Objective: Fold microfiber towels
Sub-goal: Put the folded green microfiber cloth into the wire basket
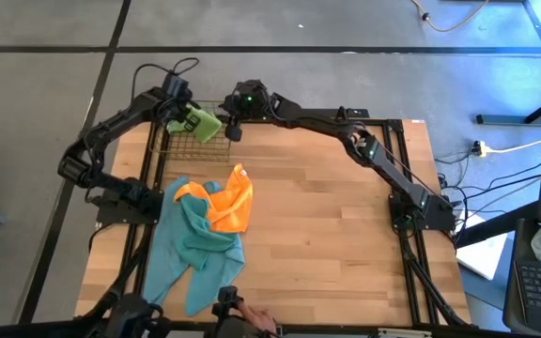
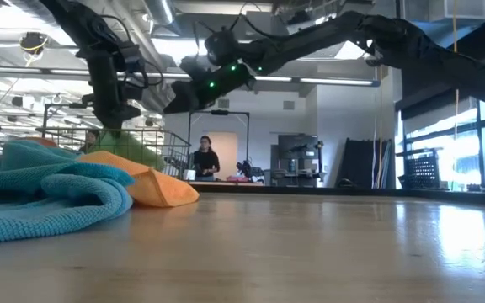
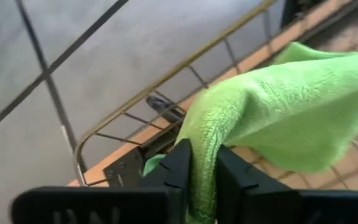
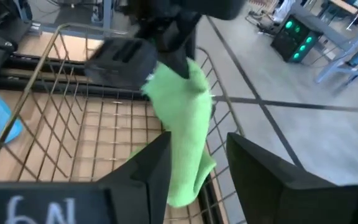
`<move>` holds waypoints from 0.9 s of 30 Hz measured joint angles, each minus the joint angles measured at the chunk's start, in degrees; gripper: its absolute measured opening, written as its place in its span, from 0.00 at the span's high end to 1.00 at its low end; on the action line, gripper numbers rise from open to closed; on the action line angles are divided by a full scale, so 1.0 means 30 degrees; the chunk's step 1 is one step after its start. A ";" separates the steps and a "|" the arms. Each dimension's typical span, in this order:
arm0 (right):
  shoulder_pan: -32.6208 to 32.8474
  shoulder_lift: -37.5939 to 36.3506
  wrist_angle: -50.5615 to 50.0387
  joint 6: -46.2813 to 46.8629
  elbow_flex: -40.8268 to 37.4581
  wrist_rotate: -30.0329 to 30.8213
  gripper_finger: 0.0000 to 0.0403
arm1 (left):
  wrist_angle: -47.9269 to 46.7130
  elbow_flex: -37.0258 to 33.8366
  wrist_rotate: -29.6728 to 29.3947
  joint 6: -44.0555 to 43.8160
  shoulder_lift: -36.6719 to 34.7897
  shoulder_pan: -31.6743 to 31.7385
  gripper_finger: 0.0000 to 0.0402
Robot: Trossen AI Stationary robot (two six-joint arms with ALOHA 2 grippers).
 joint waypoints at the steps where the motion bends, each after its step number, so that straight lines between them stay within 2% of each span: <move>1: 0.0000 -0.0091 -0.0175 0.0077 -0.0007 0.0000 0.61 | -0.0083 0.0000 0.0289 0.0048 -0.0184 0.0004 0.94; 3: 0.0000 -0.0386 -0.0219 0.0499 -0.0029 -0.0001 0.61 | -0.0451 0.0007 0.0928 0.0058 -0.0553 0.0022 0.98; 10: 0.0018 -0.3656 -0.1592 0.3658 0.0022 0.1425 0.61 | -0.2419 0.0638 0.1930 0.0719 -0.0964 0.0000 1.00; 13: 0.0000 -0.4945 -0.2849 0.4930 0.0007 0.1402 0.61 | -0.2832 0.0885 0.2477 0.0625 -0.0979 0.0000 1.00; 21: -0.0242 -0.7169 -0.8384 0.5386 0.0000 -0.0197 0.61 | -0.3711 0.0889 0.8078 -0.0588 -0.0979 0.0021 1.00; 27: -0.0679 -0.8601 -1.0857 0.5261 -0.0014 -0.0182 0.61 | -0.4690 0.0919 0.9823 -0.4304 -0.1200 0.0111 1.00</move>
